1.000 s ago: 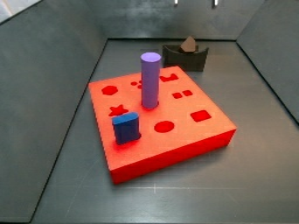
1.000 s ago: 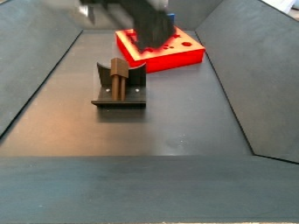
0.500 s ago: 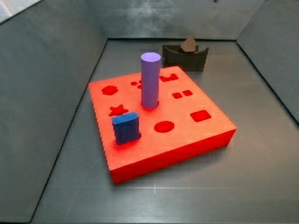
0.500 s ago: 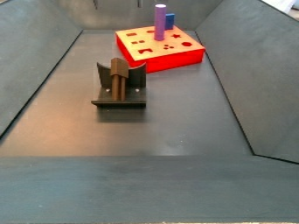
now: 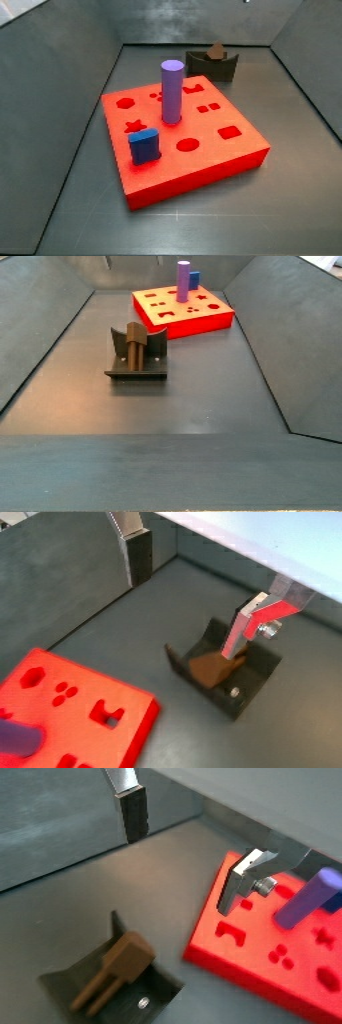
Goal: Pick up the 3 prong object. Move up. Rotate the 3 prong object. Place the 3 prong object on the fixture. Regrasp the 3 prong object. Move to above the board. Insert the 3 prong object.
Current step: Regrasp the 3 prong object.
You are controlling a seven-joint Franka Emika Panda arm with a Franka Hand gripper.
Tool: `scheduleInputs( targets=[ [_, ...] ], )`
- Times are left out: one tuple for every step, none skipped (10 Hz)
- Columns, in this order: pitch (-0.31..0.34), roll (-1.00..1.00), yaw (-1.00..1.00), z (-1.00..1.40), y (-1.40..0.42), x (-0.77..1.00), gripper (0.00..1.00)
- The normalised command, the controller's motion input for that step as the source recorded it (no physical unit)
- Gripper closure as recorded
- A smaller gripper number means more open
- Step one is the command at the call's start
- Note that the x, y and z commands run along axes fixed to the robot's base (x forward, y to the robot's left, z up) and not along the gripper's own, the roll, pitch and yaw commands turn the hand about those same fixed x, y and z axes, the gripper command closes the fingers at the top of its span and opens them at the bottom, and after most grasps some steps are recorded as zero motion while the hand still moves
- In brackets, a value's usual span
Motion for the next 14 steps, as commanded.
scheduleInputs(
  targets=[
    [0.021,1.0,0.04,0.01,-0.02,-0.03,0.0],
    [0.017,1.0,0.04,0.01,-0.02,-0.02,0.0],
    [0.016,1.0,0.04,0.01,-0.02,-0.02,0.0],
    [0.019,1.0,0.04,0.01,-0.02,-0.02,0.0],
    [0.024,1.0,0.04,0.01,-0.02,-0.01,0.0],
    [0.029,1.0,0.04,0.01,-0.02,0.0,0.0],
    [0.035,1.0,0.05,0.0,-0.02,0.02,0.0],
    [0.041,1.0,0.05,0.0,-0.02,0.03,0.0],
    [0.056,1.0,0.06,-0.01,-0.03,0.05,0.0],
    [0.069,1.0,0.06,-0.01,-0.03,0.06,0.0],
    [0.079,1.0,0.07,-0.01,-0.03,0.08,0.0],
    [0.106,1.0,0.08,-0.01,-0.03,0.09,0.0],
    [0.127,1.0,0.09,-0.02,-0.04,0.1,0.0],
    [0.155,1.0,0.12,-0.01,-0.04,0.1,0.0]
  ],
)
